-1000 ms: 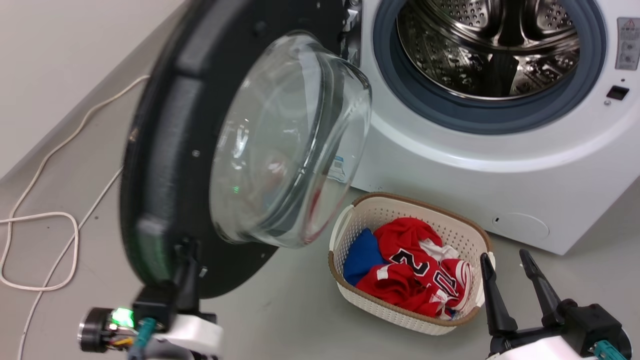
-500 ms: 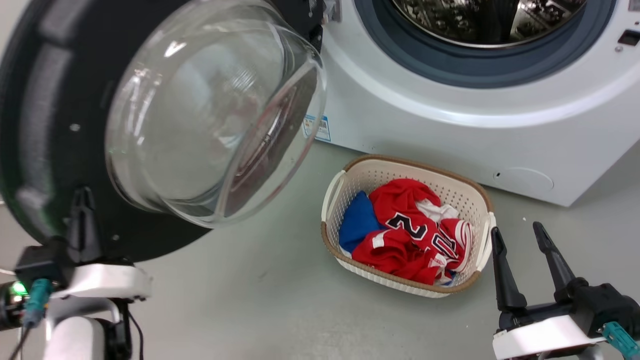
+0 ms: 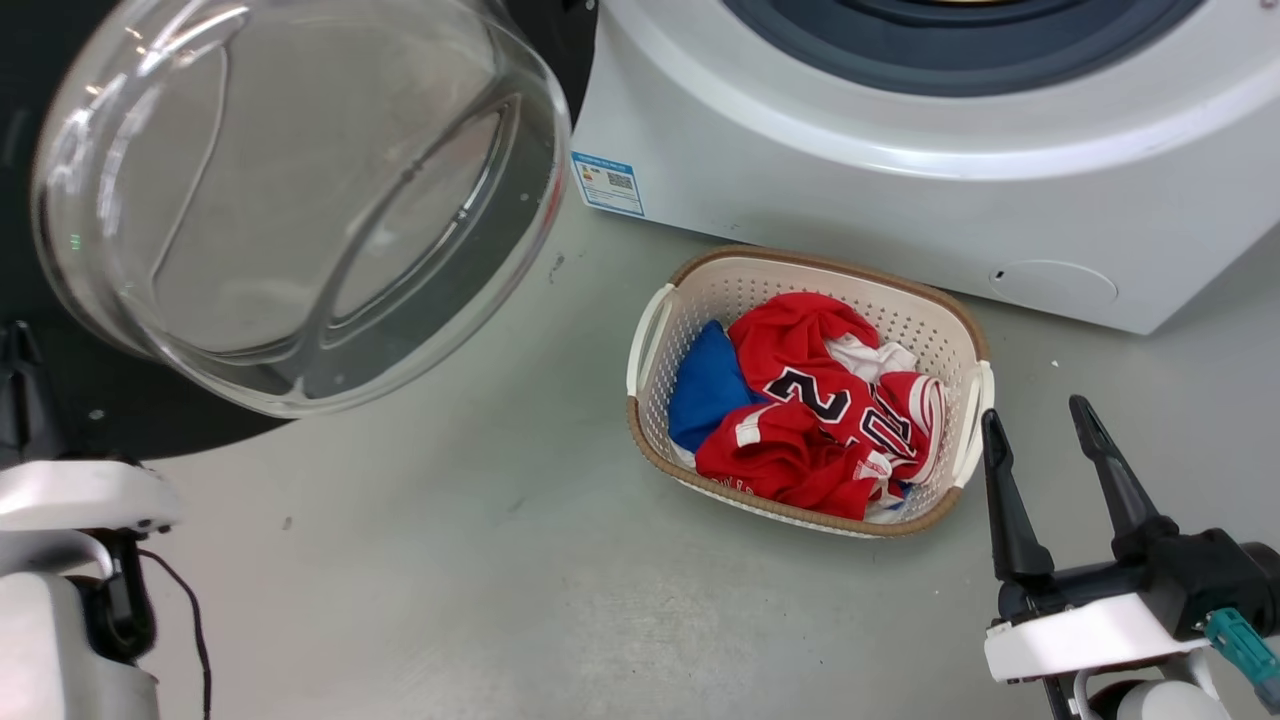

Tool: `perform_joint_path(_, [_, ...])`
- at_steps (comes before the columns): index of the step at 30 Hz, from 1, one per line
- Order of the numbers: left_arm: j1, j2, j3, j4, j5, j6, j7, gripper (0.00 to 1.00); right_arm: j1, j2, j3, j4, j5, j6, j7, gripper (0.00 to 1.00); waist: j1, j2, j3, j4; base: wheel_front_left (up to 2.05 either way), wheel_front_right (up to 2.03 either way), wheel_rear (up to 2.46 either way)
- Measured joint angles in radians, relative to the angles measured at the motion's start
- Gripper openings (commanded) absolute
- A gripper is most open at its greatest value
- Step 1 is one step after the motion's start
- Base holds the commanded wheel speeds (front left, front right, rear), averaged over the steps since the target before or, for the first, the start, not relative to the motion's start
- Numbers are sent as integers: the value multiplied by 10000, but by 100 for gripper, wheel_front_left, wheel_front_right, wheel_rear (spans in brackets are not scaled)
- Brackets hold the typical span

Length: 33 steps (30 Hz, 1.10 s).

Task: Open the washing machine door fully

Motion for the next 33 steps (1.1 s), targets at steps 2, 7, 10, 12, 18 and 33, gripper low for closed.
perform_joint_path(2, [-246,113,240,407,-13,-127,-2,0,-81,2,48,2,-69,0,0,100,0,0,96,-71,0,0,0])
perform_joint_path(7, [-857,500,704,1329,0,-257,0,0,-174,2,-61,-13,-134,0,0,100,0,0,286,-263,0,0,0])
perform_joint_path(10, [-1219,719,961,1868,-13,-428,0,0,-217,2,-117,-54,-159,0,0,100,0,0,390,-347,0,0,0])
perform_joint_path(12, [-1451,802,1145,2161,-38,-514,0,0,-247,2,-134,-82,-173,0,0,100,0,0,456,-389,0,0,0])
perform_joint_path(18, [-1861,1066,1530,2920,4,-690,0,0,-326,2,-113,-148,-247,0,0,100,0,0,628,-534,0,0,0])
perform_joint_path(33, [-1452,894,2270,2579,658,-1070,10,0,-281,0,-334,-35,38,0,0,100,0,0,38,-882,0,0,0])
